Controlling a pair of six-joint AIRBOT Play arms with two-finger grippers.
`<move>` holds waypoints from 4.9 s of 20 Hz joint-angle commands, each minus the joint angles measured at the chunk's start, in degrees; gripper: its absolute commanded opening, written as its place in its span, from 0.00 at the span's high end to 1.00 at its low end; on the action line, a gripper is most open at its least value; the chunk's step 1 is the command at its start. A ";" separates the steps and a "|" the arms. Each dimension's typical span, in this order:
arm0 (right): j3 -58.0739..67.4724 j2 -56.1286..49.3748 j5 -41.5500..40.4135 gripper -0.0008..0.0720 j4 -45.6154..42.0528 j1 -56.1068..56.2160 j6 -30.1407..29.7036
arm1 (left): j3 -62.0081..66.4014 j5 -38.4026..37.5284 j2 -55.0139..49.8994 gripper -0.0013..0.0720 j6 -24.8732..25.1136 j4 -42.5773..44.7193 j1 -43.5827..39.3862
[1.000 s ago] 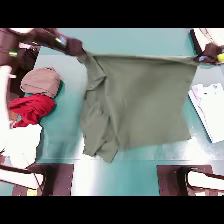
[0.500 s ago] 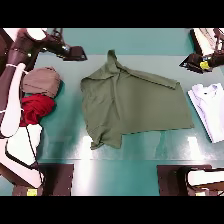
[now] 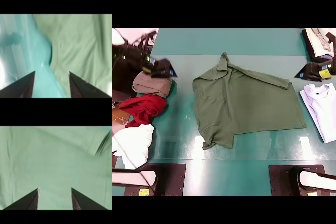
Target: Fold the shirts.
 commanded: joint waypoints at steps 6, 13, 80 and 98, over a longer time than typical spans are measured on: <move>-21.59 15.67 -3.85 0.37 0.20 0.04 -0.92 | -51.82 12.44 25.38 0.33 7.61 -15.85 0.09; -24.37 20.68 -4.61 0.37 0.22 0.04 -0.87 | -69.66 21.44 26.36 0.31 14.91 -29.97 -5.42; -15.02 30.45 -7.23 0.97 3.06 -1.88 0.48 | -3.54 8.50 25.55 0.95 7.41 -17.55 8.00; 32.26 30.42 4.17 0.97 -13.81 -1.88 4.20 | 34.18 16.52 38.38 0.95 2.43 -29.42 8.00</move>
